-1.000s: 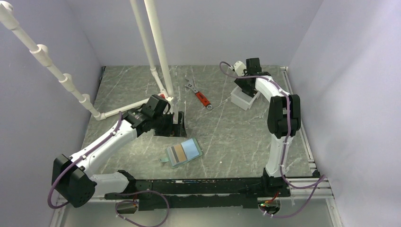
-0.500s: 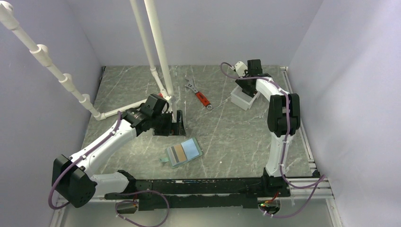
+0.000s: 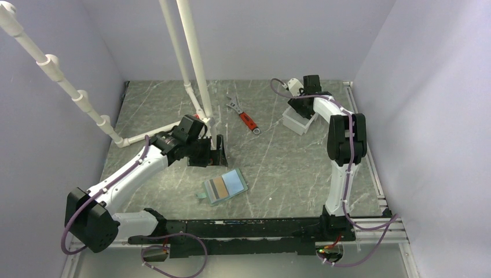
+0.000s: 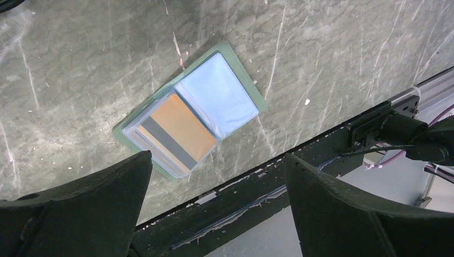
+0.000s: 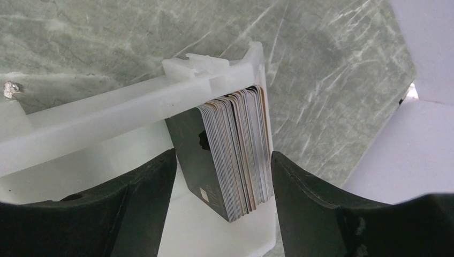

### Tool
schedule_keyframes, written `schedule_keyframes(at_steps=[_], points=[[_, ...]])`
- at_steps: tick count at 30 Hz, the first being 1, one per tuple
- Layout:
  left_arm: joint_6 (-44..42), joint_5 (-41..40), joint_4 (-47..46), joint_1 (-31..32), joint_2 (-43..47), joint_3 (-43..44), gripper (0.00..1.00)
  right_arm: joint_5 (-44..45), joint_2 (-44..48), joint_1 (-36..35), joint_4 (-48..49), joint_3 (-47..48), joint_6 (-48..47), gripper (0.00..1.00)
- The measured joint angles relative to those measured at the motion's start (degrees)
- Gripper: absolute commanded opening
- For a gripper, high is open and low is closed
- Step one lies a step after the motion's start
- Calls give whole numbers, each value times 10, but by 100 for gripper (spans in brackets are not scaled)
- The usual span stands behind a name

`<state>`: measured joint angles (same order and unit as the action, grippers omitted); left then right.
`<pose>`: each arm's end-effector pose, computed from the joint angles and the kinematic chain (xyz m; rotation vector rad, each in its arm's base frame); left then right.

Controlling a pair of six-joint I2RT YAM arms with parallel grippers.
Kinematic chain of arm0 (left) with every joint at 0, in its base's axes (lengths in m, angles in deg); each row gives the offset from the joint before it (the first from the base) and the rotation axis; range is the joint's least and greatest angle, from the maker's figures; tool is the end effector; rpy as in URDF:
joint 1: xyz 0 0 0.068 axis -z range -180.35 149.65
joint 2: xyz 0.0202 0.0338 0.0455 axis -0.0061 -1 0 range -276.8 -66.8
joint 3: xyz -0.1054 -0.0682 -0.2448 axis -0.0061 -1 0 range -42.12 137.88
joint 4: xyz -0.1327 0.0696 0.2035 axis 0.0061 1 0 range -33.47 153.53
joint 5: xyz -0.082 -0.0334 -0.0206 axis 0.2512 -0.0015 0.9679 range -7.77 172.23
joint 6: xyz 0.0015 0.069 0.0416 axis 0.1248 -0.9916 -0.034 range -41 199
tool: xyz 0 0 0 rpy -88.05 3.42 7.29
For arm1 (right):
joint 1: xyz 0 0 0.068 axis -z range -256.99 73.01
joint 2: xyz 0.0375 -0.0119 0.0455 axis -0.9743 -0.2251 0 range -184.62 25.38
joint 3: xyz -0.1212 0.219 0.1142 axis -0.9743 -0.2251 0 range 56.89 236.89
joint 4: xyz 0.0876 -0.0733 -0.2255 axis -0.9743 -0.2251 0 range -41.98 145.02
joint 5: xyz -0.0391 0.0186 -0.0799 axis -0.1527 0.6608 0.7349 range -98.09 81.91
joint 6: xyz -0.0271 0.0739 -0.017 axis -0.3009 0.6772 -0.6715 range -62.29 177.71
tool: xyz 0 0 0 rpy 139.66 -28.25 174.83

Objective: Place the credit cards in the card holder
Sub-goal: Pick up the credit card from the storage box.

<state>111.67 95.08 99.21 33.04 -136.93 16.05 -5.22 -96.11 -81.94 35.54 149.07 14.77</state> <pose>0.2040 -0.1530 0.2581 0.1120 2.6533 -0.7115 0.4871 0.0387 0.1696 -0.9746 2.2518 -0.3584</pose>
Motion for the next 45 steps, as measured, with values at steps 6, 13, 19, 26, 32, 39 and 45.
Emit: schedule_keyframes(at_steps=[6, 13, 19, 26, 32, 39, 45], points=[[2, 0, 0, 0, 0, 0, 100, 1, -8, 0, 0, 0, 0, 68], [2, 0, 0, 0, 0, 0, 99, 27, -8, 0, 10, 0, 0, 67], [2, 0, 0, -1, 0, 0, 99, 40, -8, -1, 16, 0, 1, 64], [2, 1, 0, -2, 0, 0, 99, 43, -8, -1, 16, 0, 1, 55], [2, 5, 0, -3, 0, 0, 99, 42, -8, -1, 16, 0, 5, 45], [2, 9, 0, -3, 0, 0, 100, 47, -8, -4, 16, 0, 5, 39], [2, 10, 0, -4, 0, 0, 99, 51, -8, -5, 16, 0, 5, 33]])
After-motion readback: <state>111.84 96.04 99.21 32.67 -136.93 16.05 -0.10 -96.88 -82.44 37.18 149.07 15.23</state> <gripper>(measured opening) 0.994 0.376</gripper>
